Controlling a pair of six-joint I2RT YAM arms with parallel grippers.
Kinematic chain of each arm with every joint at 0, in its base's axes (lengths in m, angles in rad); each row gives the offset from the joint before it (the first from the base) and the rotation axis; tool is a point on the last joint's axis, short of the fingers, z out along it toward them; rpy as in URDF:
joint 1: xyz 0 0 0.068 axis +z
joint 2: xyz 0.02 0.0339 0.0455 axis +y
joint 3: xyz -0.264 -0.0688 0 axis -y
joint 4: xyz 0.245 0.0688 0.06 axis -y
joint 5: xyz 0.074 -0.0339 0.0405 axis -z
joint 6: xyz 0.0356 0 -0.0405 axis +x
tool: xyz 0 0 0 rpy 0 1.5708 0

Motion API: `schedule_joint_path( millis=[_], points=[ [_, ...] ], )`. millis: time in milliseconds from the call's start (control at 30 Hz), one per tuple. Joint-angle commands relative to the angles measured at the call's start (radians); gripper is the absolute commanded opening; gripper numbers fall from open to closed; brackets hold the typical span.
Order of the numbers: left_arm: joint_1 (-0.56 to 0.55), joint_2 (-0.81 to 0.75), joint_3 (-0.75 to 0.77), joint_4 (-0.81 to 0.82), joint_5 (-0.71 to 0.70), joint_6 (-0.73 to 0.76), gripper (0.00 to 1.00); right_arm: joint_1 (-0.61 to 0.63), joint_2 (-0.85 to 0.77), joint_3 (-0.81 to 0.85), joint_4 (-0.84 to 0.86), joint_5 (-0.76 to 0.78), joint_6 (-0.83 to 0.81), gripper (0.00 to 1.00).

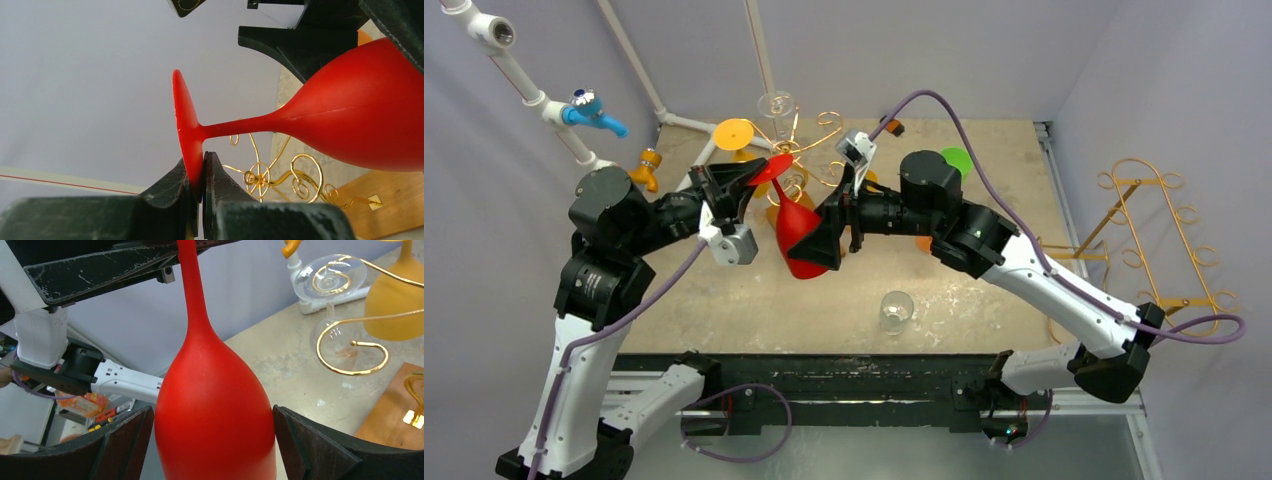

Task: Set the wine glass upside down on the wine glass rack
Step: Turn the wine glass upside down at the wine rack.

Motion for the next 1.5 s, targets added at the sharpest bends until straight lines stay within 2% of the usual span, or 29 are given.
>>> schedule_joint_path(
  millis=[0,200,300,333,367,400,467,500,533,700,967,1467],
  points=[
    [0.002,0.005,-0.006,0.074,0.047,0.048,0.00,0.008,-0.014,-0.036,0.126,-0.042,0.038,0.95],
    [0.002,0.010,-0.009,0.099,0.015,-0.006,0.00,0.008,-0.069,-0.100,0.153,0.061,0.036,0.61],
    [0.001,0.008,-0.008,0.098,0.007,-0.029,0.01,0.008,-0.113,-0.142,0.157,0.153,0.013,0.50],
    [0.001,0.009,-0.008,0.099,0.004,-0.041,0.08,0.007,-0.124,-0.152,0.159,0.175,0.006,0.48],
    [0.001,0.010,-0.006,0.095,0.000,-0.057,0.25,0.007,-0.132,-0.162,0.160,0.196,-0.002,0.47],
    [0.001,0.012,-0.001,0.084,-0.005,-0.071,0.49,0.007,-0.137,-0.168,0.157,0.216,-0.011,0.46],
    [0.001,0.020,0.021,0.046,-0.021,-0.086,0.88,0.003,-0.141,-0.179,0.142,0.255,-0.031,0.44],
    [0.001,0.024,0.034,0.021,-0.030,-0.094,0.96,-0.001,-0.141,-0.181,0.128,0.276,-0.038,0.43],
    [0.002,0.029,0.047,-0.003,-0.038,-0.104,0.99,-0.004,-0.142,-0.187,0.121,0.293,-0.047,0.43],
    [0.001,0.026,0.071,-0.053,-0.091,-0.212,1.00,-0.008,-0.144,-0.261,0.112,0.361,-0.082,0.42],
    [0.002,0.011,0.084,-0.082,-0.163,-0.426,1.00,-0.009,-0.113,-0.362,0.198,0.409,-0.101,0.41],
    [0.002,0.001,0.079,-0.108,-0.195,-0.502,1.00,-0.031,0.005,-0.382,0.377,0.427,-0.140,0.38]
  ],
)
